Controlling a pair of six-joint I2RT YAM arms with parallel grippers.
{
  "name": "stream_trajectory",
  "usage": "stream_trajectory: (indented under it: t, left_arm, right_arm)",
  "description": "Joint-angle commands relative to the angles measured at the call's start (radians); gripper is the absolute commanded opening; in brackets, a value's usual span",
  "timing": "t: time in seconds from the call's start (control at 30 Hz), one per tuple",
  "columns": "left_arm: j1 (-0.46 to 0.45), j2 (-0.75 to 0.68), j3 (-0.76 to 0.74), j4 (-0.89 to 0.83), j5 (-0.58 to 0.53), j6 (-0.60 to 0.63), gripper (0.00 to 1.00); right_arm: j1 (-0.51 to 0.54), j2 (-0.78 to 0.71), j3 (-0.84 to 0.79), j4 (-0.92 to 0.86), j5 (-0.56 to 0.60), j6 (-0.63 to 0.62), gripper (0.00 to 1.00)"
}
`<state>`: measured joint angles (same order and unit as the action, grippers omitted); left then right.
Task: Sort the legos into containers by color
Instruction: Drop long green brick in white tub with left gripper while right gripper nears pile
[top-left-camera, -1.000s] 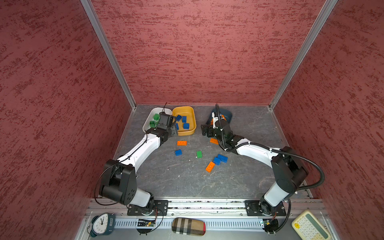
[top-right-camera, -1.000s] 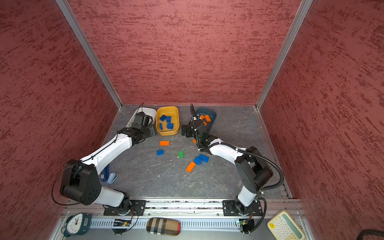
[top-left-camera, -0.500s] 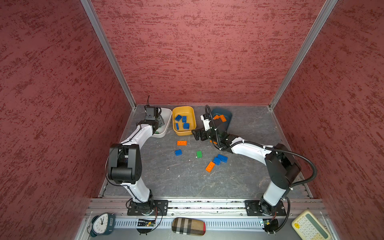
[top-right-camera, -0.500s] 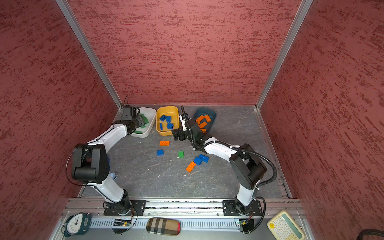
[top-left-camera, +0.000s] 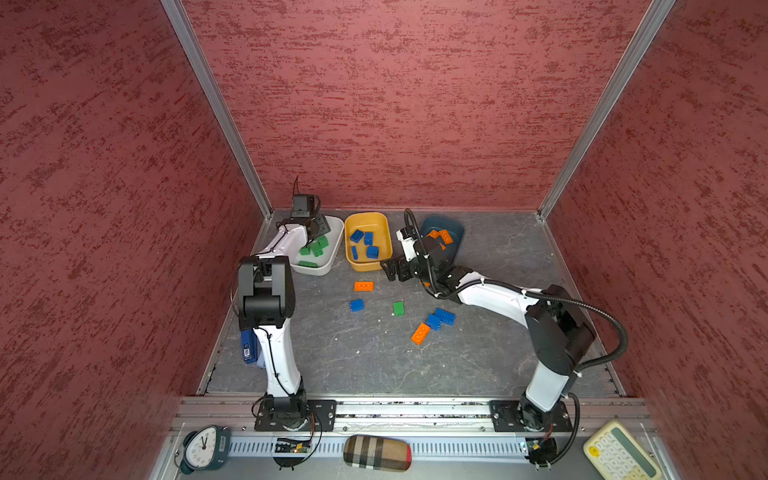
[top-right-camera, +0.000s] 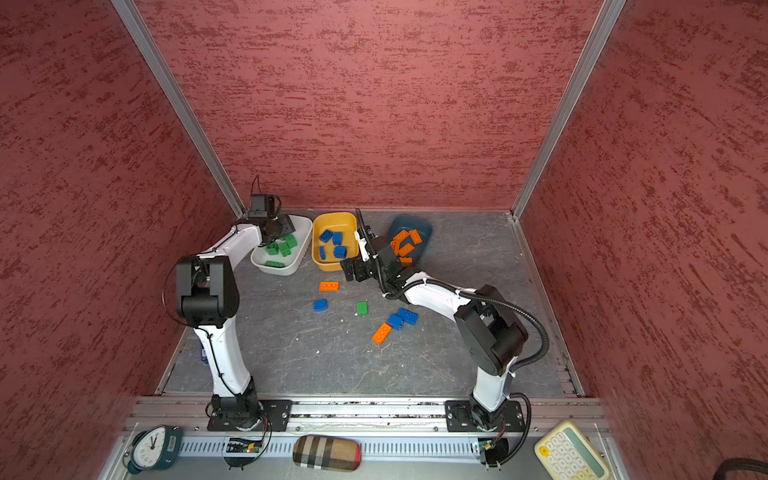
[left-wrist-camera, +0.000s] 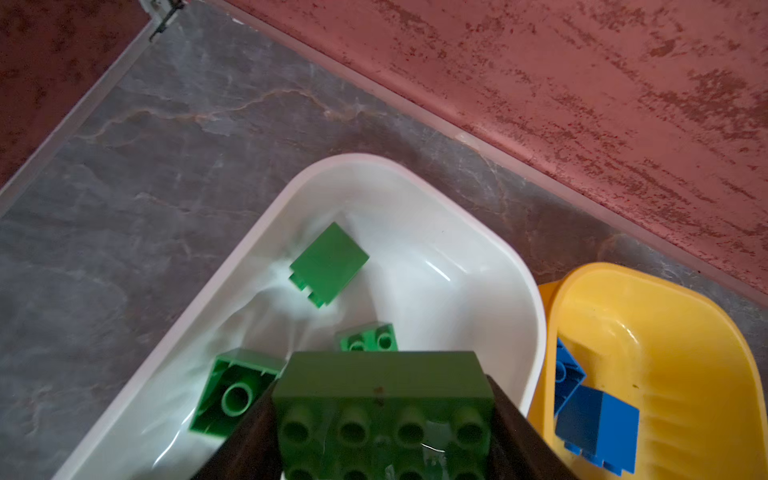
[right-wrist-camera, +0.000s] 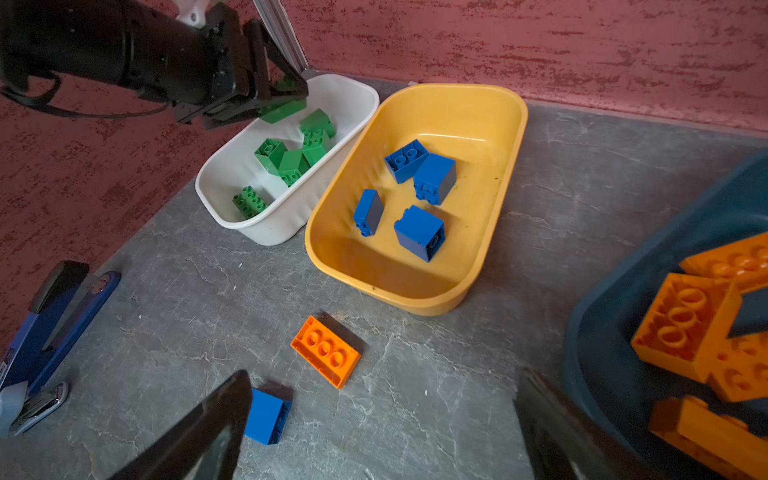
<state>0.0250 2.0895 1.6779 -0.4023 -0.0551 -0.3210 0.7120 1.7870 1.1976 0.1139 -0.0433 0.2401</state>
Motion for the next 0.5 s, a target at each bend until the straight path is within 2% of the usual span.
stream_trajectory:
  t: [0.0, 0.17, 0.3, 0.4, 0.47]
  left_arm:
    - [-0.005, 0.051, 0.085, -0.078, 0.071, -0.018, 0.61]
    - [-0.025, 0.061, 0.121, -0.114, 0.049, -0.081, 0.64]
    - [-0.033, 0.088, 0.157, -0.131, 0.097, -0.085, 0.68]
    - [-0.033, 0.091, 0.163, -0.119, 0.176, -0.069, 0.74]
    - [-0.033, 0.086, 0.169, -0.136, 0.161, -0.077, 0.77]
  right_arm:
    - [0.006, 0.003, 0.020, -0.019, 0.023, -0.020, 0.99]
    - [0.007, -0.011, -0.005, -0.011, 0.037, -0.012, 0.99]
    - [0.007, -0.005, -0.005, -0.006, 0.022, -0.019, 0.99]
    - [0.010, 0.004, -0.002, -0.003, -0.030, -0.076, 0.99]
    - [0.020, 0.010, -0.010, 0.005, -0.086, -0.165, 0.99]
